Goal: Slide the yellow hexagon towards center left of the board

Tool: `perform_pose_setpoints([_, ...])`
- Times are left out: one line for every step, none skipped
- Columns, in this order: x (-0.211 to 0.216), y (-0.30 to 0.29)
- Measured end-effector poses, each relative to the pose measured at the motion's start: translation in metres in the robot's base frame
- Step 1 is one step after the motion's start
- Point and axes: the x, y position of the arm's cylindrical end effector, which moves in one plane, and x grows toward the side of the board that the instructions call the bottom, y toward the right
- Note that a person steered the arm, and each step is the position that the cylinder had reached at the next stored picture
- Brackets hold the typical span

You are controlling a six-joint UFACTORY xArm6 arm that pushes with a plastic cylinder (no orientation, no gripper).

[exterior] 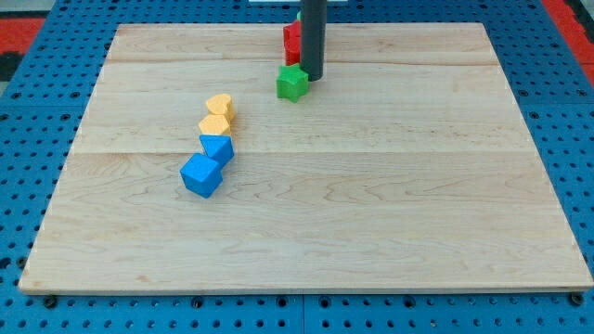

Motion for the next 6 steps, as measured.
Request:
perform_pose_setpoints([0.02, -0.005])
perform_pose_setpoints([0.058, -0.047])
perform_pose_setpoints([0.085, -0.054])
perform_pose_setpoints([0.097, -0.097])
perform_pose_setpoints([0.092, -0.187])
perform_pose_setpoints([0.09, -0.189])
